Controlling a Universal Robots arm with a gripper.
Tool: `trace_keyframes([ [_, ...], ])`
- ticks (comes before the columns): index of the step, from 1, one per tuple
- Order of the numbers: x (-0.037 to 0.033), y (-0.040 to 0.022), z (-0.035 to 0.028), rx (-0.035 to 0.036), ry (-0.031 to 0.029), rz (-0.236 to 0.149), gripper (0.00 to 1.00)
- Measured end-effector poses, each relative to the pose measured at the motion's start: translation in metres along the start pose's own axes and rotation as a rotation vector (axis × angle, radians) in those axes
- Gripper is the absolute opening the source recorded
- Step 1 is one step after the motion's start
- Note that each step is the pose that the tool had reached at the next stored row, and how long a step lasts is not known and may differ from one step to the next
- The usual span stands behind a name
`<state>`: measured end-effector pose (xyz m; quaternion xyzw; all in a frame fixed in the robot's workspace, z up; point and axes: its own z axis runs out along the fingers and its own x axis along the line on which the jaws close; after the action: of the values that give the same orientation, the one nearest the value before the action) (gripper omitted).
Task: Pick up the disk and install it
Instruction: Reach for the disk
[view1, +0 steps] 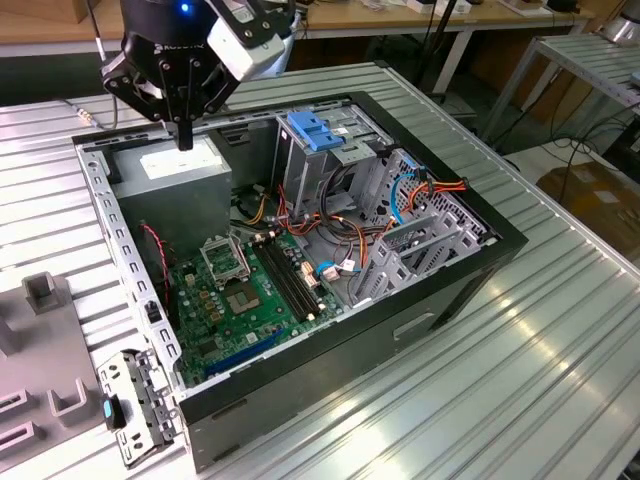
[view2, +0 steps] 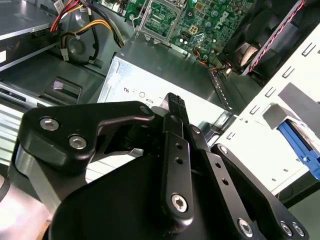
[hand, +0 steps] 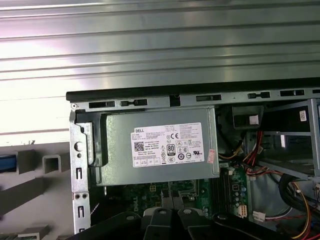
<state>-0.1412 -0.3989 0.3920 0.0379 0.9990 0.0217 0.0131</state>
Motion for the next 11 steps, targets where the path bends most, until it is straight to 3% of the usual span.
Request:
trace_keyframes([
  [11,0.0084,-0.0007,0.0006,0.0000,0.0000,0.000,0.11],
])
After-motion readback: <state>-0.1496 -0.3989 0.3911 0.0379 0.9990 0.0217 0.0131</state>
